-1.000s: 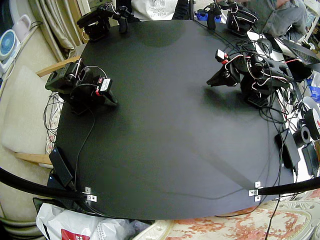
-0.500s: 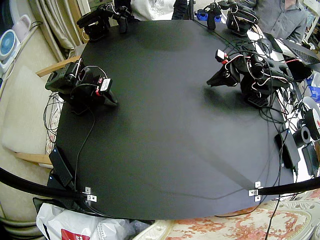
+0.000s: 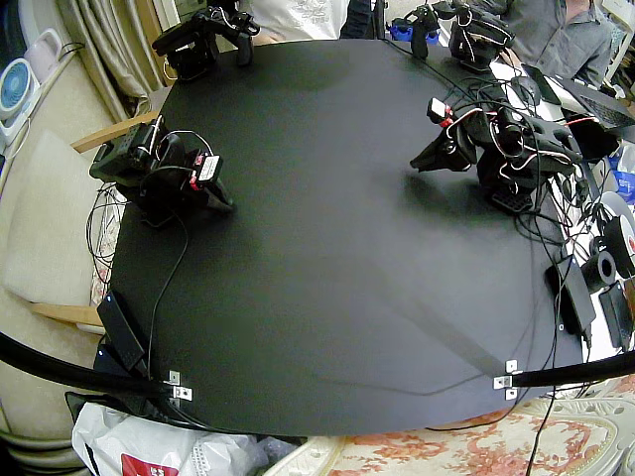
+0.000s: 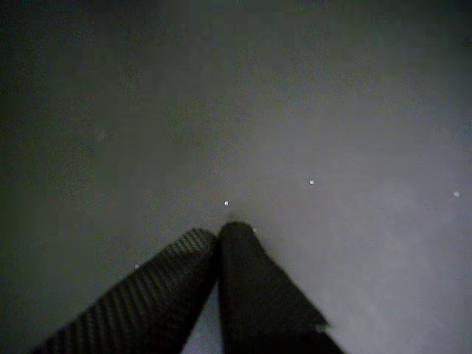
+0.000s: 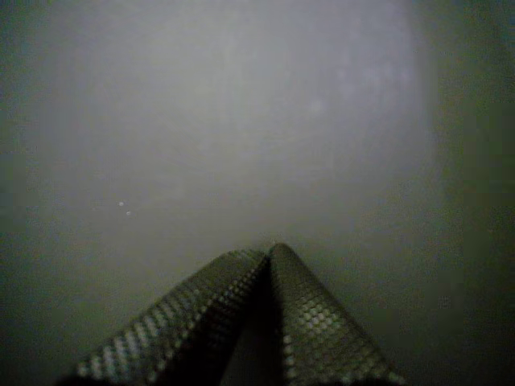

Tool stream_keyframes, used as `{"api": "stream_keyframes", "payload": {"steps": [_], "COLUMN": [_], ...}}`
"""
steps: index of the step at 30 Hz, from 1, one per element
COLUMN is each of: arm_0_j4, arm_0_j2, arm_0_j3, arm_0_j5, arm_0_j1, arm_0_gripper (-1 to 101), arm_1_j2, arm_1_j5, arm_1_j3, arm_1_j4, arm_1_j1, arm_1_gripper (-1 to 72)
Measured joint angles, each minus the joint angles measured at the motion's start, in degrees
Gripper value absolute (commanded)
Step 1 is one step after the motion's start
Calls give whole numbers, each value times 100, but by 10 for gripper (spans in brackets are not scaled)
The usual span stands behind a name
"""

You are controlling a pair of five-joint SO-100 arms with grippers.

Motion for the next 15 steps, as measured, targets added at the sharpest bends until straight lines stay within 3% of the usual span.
{"api": "stream_keyframes", "payload": {"steps": [15], "arm_0_j4": [0], "arm_0_j2": [0], "arm_0_j3": [0], "arm_0_j5": [0], "arm_0_j1": [0], "arm_0_gripper": [0], "arm_1_j2": [0], "arm_1_j5": [88], "arm_1_j3": [0], "arm_1_j4": [0], "arm_1_j1": [53], "arm_1_gripper": [-3]}}
